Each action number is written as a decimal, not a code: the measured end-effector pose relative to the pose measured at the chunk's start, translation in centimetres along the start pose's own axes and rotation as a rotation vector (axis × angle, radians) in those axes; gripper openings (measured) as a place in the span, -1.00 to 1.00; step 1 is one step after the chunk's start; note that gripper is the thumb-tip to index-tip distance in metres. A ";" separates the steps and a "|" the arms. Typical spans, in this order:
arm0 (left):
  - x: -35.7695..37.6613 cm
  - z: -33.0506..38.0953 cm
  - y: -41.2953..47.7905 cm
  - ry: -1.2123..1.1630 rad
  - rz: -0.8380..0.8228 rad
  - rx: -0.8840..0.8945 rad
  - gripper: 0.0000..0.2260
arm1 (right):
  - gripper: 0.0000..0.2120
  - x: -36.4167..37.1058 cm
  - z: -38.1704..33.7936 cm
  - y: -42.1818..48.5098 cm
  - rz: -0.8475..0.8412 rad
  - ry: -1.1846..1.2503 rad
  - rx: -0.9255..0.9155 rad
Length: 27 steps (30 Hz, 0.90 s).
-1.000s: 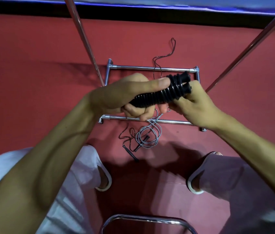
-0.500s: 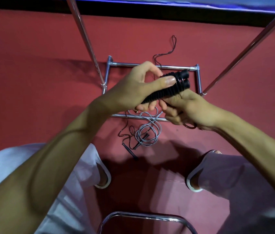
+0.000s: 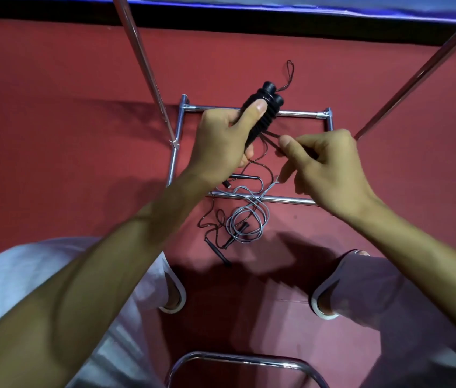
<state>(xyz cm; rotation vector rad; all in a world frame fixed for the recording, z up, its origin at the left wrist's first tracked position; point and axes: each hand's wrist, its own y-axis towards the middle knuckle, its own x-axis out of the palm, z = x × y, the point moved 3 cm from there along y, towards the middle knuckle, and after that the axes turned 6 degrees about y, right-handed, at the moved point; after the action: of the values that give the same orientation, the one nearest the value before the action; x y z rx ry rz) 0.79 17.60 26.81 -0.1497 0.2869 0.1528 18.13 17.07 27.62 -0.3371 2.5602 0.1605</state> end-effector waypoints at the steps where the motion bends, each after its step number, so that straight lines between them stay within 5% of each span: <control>1: 0.2 -0.1 0.0 -0.011 0.001 -0.020 -0.54 | -0.61 0.0 -0.2 -0.2 0.055 -0.011 -0.041; 6: 1.8 -0.6 -0.7 -0.153 -0.054 -0.189 -0.54 | -0.75 0.1 -1.1 -1.0 0.192 0.064 -0.212; 15: 3.2 -0.5 -1.9 -0.583 -0.130 -0.551 -0.63 | -0.81 0.1 -2.2 -0.4 -0.218 0.549 -0.151; 27: 3.0 1.1 -2.7 -0.695 -0.155 -0.628 -0.62 | -0.75 0.0 -2.4 0.3 -0.137 0.501 -0.150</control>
<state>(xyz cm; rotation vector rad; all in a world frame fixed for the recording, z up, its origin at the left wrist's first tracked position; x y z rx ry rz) 4.37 15.53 27.37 -0.7206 -0.4771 0.1282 16.79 16.92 29.65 -0.6810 3.0098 0.2428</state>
